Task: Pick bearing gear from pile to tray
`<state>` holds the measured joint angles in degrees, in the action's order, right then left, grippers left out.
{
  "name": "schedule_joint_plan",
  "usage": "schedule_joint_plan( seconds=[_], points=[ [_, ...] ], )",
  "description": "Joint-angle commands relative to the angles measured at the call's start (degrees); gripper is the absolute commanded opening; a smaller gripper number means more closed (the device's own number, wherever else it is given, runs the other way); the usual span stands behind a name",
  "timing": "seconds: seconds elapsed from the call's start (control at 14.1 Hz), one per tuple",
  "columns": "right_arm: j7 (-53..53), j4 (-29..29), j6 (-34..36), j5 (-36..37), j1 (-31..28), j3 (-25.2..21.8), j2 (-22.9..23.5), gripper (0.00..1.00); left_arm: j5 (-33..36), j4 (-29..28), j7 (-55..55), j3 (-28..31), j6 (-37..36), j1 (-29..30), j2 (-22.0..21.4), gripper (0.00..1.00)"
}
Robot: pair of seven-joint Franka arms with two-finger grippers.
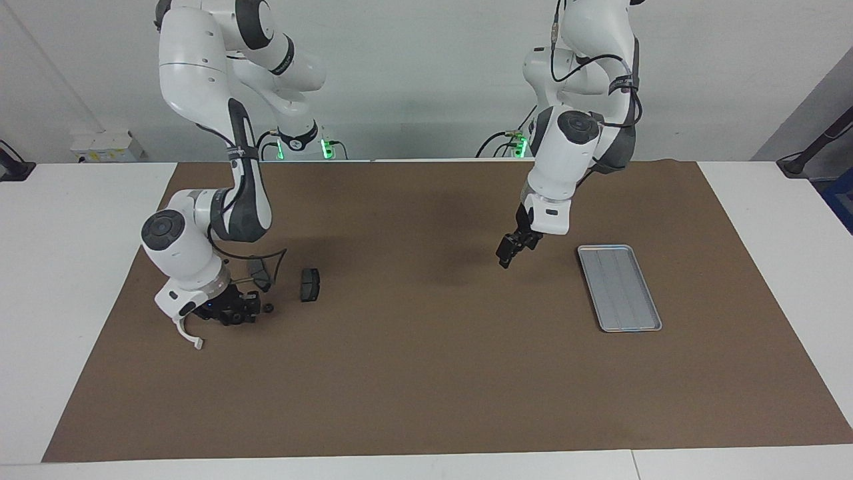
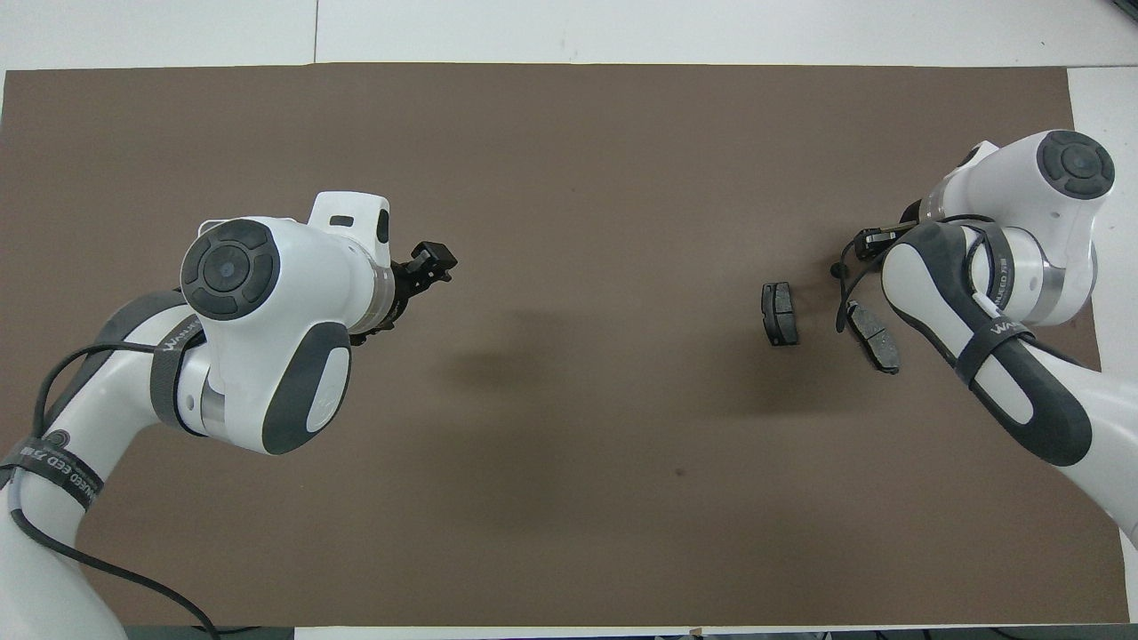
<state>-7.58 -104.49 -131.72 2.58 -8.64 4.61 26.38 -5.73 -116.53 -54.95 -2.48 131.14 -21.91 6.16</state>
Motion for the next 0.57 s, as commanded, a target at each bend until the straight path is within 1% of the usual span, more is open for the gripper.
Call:
schedule_joint_plan(
  seconds=[0.0,0.14,0.21,0.28,0.5],
  points=[
    [-1.48,-1.33,-0.47,0.67,-1.03,0.66,-1.24,0.0,-0.6,0.52,-0.42,0.37,-0.27,0.02,0.08,1.0],
    [-1.21,-0.46,0.41,0.67,-0.76,0.66,-1.85,0.0,-0.6,0.52,-0.42,0.37,-0.27,-0.07,0.08,1.0],
    [-0.69,0.85,1.72,0.67,-0.33,0.66,-2.47,0.0,-0.6,0.52,-0.42,0.37,-0.27,-0.07,0.08,1.0],
    [0.53,2.96,4.6,0.67,-0.06,0.84,-2.99,0.0,-0.6,0.52,-0.42,0.37,-0.27,-0.07,-0.01,1.0],
    [5.01,13.84,16.2,0.59,2.83,1.1,-3.0,0.0,-0.6,0.52,-0.42,0.37,-0.27,-0.07,-0.01,1.0]
  ],
)
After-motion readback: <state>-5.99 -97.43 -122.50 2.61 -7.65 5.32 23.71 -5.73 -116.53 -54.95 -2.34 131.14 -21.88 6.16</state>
